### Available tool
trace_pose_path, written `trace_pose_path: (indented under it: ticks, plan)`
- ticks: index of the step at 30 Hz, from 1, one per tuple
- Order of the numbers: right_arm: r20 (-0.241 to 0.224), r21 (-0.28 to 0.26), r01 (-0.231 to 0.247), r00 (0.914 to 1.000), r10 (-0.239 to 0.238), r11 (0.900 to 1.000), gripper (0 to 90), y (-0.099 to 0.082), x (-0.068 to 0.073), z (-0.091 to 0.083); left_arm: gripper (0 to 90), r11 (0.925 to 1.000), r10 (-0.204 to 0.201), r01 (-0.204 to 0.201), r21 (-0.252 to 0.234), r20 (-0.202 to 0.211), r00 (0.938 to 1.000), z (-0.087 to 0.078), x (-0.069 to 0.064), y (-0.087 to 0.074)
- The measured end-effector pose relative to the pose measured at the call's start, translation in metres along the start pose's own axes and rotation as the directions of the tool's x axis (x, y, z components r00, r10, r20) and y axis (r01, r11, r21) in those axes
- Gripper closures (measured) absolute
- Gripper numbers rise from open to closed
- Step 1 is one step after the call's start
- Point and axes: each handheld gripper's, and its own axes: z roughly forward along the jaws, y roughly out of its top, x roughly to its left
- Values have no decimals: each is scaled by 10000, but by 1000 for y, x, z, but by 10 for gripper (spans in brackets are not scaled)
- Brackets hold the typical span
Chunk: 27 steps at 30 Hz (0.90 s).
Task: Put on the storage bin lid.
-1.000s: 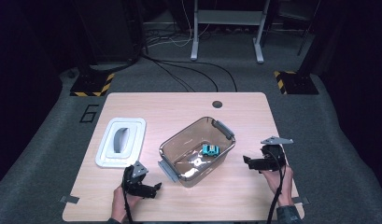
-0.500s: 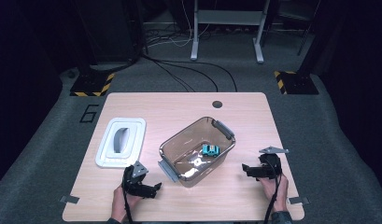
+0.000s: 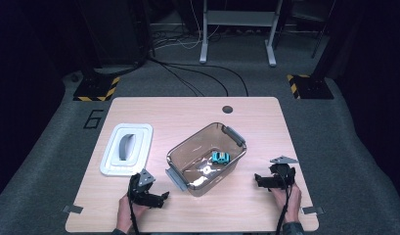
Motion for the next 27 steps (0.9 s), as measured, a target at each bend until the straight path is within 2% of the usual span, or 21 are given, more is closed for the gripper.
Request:
trace_pose_path:
  ticks: [3, 7, 16, 23, 27]
  plan:
    - [85, -170, 158, 9998, -157, 9997, 1, -2, 0, 1, 8, 10000, 11, -11, -15, 31, 10000, 0, 0, 0]
    - [136, -373, 104, 9999, -99, 9992, 0, -4, 0, 1, 8, 10000, 55, -54, -48, 52, 10000, 1, 1, 0]
    - [99, -445, 245, 9997, -241, 9987, 0, -6, -1, 1, 8, 9998, 183, -182, -30, 177, 9997, 1, 3, 1]
    - [80, -427, 216, 9997, -212, 9989, 1, -6, -1, 1, 45, 9997, -236, 233, 90, 252, 9994, -1, 8, 6]
    - [66, -431, 141, 9999, -138, 9990, 2, -6, 0, 1, 35, 9995, -303, 306, -87, 320, 9990, -6, 13, 10]
